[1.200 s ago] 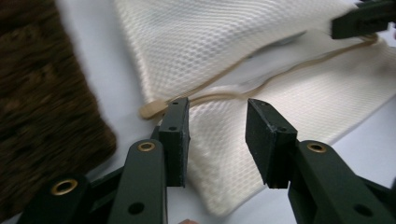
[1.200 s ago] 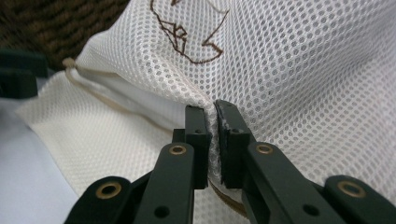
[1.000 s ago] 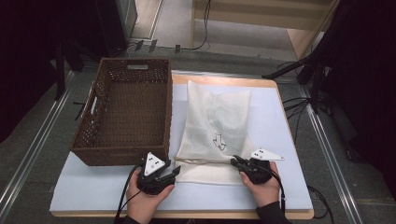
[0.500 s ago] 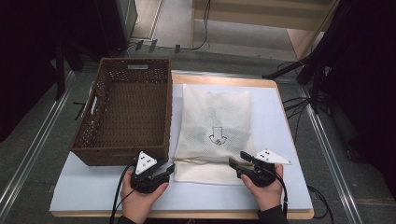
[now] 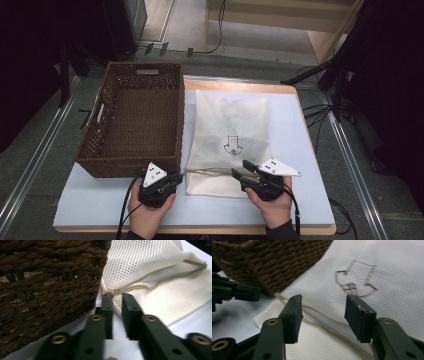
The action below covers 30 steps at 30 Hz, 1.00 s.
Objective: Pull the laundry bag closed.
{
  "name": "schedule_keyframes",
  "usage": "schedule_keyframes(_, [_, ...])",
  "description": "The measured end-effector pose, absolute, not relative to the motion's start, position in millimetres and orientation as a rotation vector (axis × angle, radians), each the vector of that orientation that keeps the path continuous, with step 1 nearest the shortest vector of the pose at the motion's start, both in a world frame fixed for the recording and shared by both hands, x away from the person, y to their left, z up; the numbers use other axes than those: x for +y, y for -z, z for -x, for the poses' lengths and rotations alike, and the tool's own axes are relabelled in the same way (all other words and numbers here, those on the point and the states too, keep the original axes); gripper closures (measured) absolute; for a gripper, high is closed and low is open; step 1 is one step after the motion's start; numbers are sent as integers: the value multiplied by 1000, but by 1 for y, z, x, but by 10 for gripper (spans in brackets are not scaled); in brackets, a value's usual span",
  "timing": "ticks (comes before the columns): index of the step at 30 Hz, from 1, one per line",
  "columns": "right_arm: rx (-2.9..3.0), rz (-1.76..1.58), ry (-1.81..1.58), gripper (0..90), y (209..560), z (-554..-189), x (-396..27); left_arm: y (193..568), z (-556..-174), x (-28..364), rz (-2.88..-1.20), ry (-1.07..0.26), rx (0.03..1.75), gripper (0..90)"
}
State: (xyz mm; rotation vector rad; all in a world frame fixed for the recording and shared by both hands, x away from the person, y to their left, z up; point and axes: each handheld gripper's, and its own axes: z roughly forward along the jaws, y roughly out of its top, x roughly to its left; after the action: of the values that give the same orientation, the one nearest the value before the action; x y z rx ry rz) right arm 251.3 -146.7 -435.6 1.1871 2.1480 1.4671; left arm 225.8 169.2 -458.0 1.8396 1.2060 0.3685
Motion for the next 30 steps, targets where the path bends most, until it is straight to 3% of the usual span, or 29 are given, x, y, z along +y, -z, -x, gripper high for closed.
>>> schedule_keyframes(2, [2176, -1152, -1468, 502, 438, -253, -135, 458, -226, 169, -1844, -356, 1205, 900])
schedule_keyframes(8, [2251, -1117, -1508, 554, 452, -264, -100, 461, -227, 170, -1854, -346, 1207, 900])
schedule_keyframes(12, [2299, -1083, -1448, 527, 462, -272, -80, 461, -226, 171, -1848, -347, 1213, 900])
schedule_keyframes(16, [2358, -1032, -1376, 438, 472, -276, -66, 463, -225, 172, -1847, -342, 1219, 900])
schedule_keyframes(21, [2419, -974, -1281, 444, 480, -277, -52, 464, -223, 173, -1846, -343, 1220, 900])
schedule_keyframes(23, [2456, -965, -1194, 479, 483, -279, -46, 464, -222, 172, -1844, -338, 1220, 900])
schedule_keyframes(24, [2449, -944, -1181, 540, 483, -278, -44, 465, -222, 172, -1842, -336, 1219, 900])
schedule_keyframes(26, [2452, -939, -1187, 682, 483, -278, -44, 465, -221, 171, -1851, -335, 1216, 900])
schedule_keyframes(27, [2456, -934, -1200, 809, 483, -277, -45, 466, -221, 170, -1852, -336, 1218, 900])
schedule_keyframes(30, [2475, -940, -1223, 870, 482, -275, -46, 466, -222, 169, -1850, -338, 1226, 900])
